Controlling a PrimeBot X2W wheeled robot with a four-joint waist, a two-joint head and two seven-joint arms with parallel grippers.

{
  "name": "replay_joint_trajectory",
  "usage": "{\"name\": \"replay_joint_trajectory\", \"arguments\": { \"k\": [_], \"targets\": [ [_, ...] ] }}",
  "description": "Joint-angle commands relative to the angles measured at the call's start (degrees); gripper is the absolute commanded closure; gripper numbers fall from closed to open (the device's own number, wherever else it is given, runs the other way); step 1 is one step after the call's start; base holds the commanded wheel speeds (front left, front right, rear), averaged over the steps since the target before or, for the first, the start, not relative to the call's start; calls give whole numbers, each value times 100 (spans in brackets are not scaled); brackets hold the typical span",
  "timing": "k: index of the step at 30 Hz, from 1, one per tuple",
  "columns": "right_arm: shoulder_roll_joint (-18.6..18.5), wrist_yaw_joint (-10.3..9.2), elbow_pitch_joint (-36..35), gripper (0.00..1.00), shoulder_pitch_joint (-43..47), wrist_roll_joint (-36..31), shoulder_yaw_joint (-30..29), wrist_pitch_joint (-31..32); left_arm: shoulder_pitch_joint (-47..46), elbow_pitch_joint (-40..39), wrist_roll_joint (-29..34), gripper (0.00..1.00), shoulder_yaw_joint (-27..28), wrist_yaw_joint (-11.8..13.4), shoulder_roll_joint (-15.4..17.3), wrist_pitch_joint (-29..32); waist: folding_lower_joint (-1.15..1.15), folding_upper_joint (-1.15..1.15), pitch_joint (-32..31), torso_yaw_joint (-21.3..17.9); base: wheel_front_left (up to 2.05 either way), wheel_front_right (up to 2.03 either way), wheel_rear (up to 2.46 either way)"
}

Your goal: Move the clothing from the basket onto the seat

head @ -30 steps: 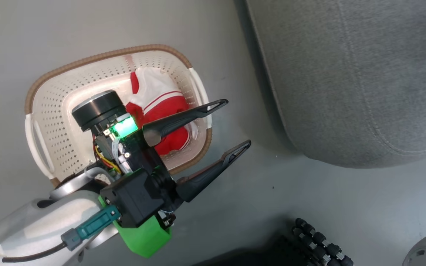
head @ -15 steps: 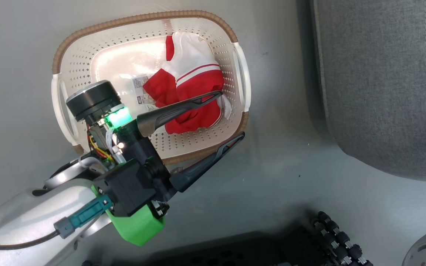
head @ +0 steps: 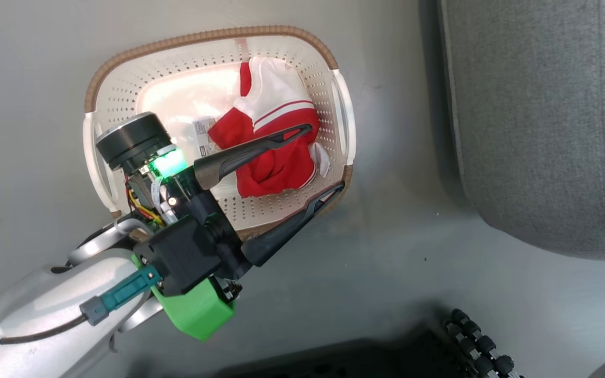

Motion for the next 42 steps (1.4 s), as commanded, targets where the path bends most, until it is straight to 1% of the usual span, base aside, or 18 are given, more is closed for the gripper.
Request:
{"name": "replay_joint_trajectory", "arguments": {
  "k": [1, 6, 12, 17, 21, 26, 32, 37, 42],
  "targets": [
    [-15, -2, -99, 0, 163, 54, 24, -3, -29, 34, -61, 0, 9, 38, -44, -34, -1, 0, -177, -41, 0, 0, 0],
    [-12, -2, -378, 0, 769, 224, 330, -3, 146, 207, -184, 0, 63, 133, -129, -111, -1, 0, -549, -63, 0, 0, 0],
    [-13, -3, -552, 0, 1577, 476, 1050, -3, 410, 544, -401, 0, 150, 260, -291, -218, -1, 0, -1128, 7, 0, 0, 0],
    [-18, -4, -674, 0, 2173, 704, 1646, -3, 711, 892, -550, 0, 283, 376, -518, -281, -1, 0, -1656, 196, 0, 0, 0],
    [-11, -4, -680, 0, 2527, 666, 2122, -3, 983, 1172, -694, 0, 449, 452, -729, -303, -1, 0, -2088, 391, 0, 0, 0],
    [-16, -4, -566, 0, 2867, 446, 2855, -3, 1472, 1491, -807, 0, 882, 512, -1033, -296, -1, 0, -2660, 679, 0, 0, 0],
    [-17, -4, -314, 0, 3170, 189, 3525, -3, 2166, 1891, -798, 0, 1500, 573, -1355, -298, -1, 0, -3364, 1025, 0, 0, 0],
    [-16, -5, -142, 0, 3452, 61, 3868, -3, 2840, 2101, -652, 0, 2100, 647, -1557, -291, -1, 0, -3940, 1217, 0, 0, 0],
    [-13, -4, -107, 0, 3750, 126, 4094, -4, 3608, 2054, -386, 0, 2988, 840, -1826, -292, -1, 0, -4471, 1305, 0, 0, 0]
  ]
}}
